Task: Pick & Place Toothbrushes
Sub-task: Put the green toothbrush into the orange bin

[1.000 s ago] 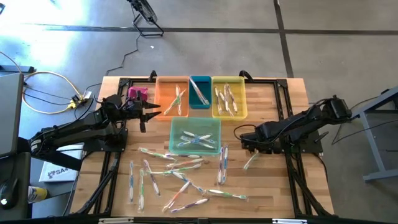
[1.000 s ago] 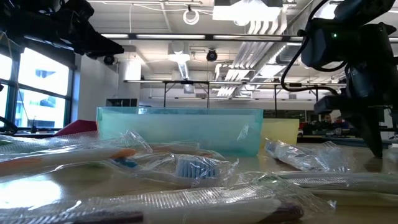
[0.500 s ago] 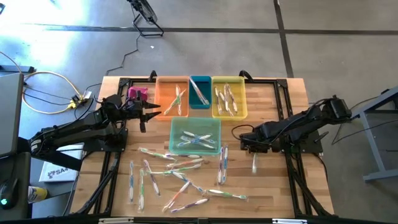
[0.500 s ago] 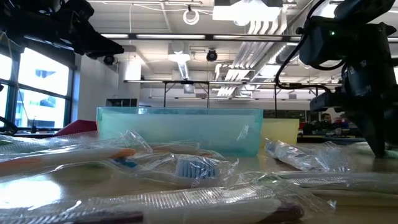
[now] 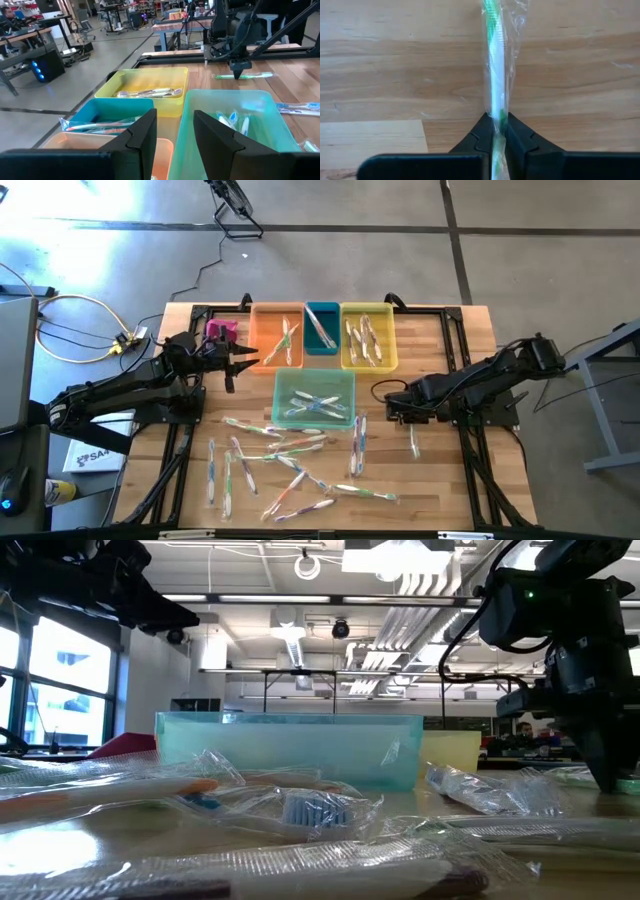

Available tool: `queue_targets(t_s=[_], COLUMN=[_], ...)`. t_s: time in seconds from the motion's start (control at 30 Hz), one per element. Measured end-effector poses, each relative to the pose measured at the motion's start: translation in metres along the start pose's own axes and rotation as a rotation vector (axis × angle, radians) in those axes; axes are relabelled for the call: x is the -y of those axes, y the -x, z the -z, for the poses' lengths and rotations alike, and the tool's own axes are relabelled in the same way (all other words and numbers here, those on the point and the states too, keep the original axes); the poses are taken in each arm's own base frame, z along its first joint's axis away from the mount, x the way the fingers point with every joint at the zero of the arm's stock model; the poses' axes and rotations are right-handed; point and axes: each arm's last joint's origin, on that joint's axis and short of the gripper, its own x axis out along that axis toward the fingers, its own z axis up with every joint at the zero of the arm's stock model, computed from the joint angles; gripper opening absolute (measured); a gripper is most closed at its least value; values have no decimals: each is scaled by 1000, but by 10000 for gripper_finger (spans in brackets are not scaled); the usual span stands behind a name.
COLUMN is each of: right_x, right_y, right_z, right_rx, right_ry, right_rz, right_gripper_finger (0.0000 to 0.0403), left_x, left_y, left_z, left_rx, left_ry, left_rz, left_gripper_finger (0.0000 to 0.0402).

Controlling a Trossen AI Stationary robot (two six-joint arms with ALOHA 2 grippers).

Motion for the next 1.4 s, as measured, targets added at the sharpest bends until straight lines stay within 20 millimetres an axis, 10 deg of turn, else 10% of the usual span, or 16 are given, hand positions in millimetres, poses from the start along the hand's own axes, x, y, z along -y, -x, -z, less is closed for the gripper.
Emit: queue_targets(t_s=[0.8,1.4], right_x=[9,-21], right_y=[53,108], right_z=[-9,-34], right_rx=[184,620], right_ry=[74,349], right_rz=[-390,-904], right_gripper_finger=[13,13], left_x=[0,0], left_y=[0,0], left_z=[0,0], left_rx=[0,0], left_ry=[0,2], left_rz=[0,0], left_gripper_finger=[125,125])
